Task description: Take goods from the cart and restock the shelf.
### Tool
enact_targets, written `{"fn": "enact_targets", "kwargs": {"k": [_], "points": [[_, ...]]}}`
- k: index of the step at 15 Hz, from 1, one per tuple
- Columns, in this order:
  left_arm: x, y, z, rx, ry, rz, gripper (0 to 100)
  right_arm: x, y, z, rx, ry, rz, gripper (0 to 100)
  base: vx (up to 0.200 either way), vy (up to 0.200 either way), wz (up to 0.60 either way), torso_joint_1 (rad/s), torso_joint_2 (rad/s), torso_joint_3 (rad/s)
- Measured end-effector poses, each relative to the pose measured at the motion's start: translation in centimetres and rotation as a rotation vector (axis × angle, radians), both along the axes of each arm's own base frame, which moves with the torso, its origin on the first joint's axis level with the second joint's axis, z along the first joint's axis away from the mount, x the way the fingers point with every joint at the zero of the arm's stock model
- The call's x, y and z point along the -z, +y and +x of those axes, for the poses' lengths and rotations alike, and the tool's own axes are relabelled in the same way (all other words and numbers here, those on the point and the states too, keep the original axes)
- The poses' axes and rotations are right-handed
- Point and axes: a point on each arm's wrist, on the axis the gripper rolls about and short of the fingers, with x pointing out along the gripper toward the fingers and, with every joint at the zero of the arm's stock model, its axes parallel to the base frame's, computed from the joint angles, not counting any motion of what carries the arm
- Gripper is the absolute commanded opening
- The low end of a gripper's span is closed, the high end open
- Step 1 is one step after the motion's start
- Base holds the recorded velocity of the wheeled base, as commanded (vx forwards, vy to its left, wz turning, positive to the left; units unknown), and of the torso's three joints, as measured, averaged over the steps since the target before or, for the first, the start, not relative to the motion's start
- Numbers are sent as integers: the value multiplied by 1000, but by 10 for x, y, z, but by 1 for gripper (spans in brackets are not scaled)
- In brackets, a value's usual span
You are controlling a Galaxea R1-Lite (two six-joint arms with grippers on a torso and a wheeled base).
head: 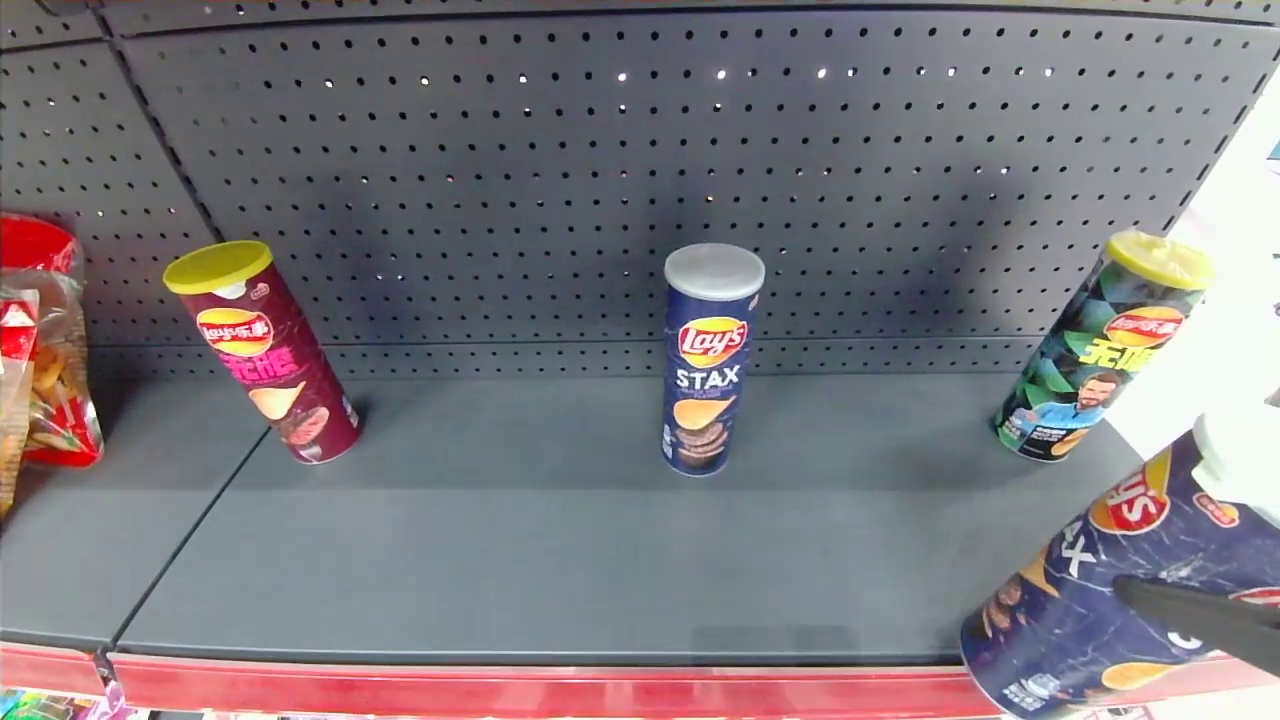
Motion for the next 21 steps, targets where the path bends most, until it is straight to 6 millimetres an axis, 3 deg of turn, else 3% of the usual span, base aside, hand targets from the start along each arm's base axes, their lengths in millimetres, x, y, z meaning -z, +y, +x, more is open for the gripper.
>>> {"fn": "enact_targets", "kwargs": {"k": [6, 8, 11, 13, 16, 18, 21], "points": [[-4, -1, 0, 60, -8, 62, 100, -2, 2, -2, -31, -7, 8, 0, 0, 0, 0, 0, 0, 0], [-29, -2, -4, 97, -52, 53, 100, -2, 3, -2, -39, -7, 9, 0, 0, 0, 0, 0, 0, 0], [-101, -5, 9, 266, -57, 67, 100, -4, 4, -2, -43, -10, 11, 0, 0, 0, 0, 0, 0, 0], [-151, -10, 52, 400, 11, 95, 100, -6, 4, -2, -36, -5, 25, 0, 0, 0, 0, 0, 0, 0], [-188, -33, 142, 592, 93, 118, 100, -9, 3, -2, -29, -7, 39, 0, 0, 0, 0, 0, 0, 0], [-188, -64, 202, 737, 116, 129, 100, -12, 3, -2, -28, -14, 42, 0, 0, 0, 0, 0, 0, 0], [-172, -118, 266, 906, 121, 142, 100, -13, 3, -3, -24, -19, 45, 0, 0, 0, 0, 0, 0, 0]]}}
